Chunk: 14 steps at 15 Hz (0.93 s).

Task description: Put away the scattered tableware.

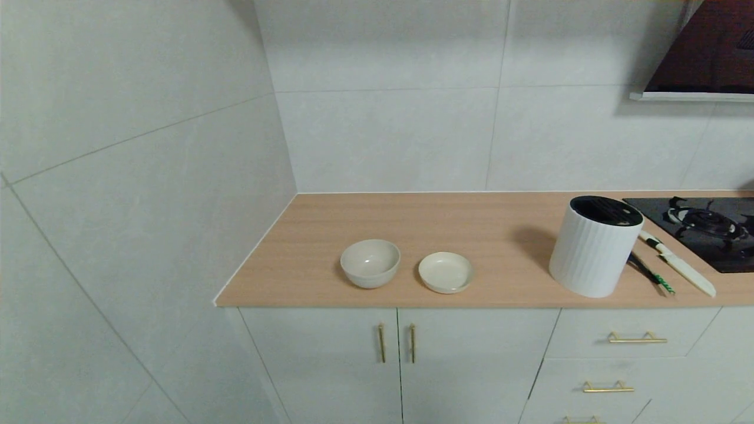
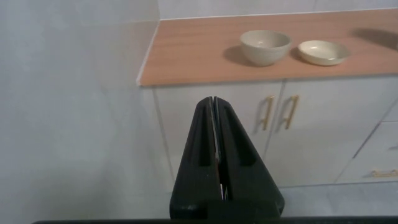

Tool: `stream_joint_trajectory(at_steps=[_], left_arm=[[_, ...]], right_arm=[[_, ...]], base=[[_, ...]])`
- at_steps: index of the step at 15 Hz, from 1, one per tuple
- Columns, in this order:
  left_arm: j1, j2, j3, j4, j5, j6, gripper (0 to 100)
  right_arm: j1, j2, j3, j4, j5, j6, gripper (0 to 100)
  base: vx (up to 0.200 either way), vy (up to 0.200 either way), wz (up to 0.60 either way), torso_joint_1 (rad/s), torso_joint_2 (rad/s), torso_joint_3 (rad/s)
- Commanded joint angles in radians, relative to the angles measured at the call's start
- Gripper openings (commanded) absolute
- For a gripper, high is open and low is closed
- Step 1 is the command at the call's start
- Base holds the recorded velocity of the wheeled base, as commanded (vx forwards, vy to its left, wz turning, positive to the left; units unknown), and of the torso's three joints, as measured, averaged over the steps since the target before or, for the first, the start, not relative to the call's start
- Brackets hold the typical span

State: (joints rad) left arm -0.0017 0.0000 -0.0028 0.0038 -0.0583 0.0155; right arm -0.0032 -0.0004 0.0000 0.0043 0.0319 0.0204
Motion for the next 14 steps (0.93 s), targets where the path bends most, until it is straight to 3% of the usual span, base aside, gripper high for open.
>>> stream_joint_trajectory(at_steps=[1,14], left_arm=[[0.000,0.000,0.000,0.001,0.000,0.000,0],[0.000,0.000,0.000,0.001,0.000,0.000,0]], right_arm=[[0.000,0.000,0.000,0.000,0.000,0.000,100],[0.000,0.000,0.000,0.000,0.000,0.000,100]], base=[[0.000,0.200,0.00,0.002,0.00,-0.002],[0.000,0.000,0.00,0.000,0.00,0.000]])
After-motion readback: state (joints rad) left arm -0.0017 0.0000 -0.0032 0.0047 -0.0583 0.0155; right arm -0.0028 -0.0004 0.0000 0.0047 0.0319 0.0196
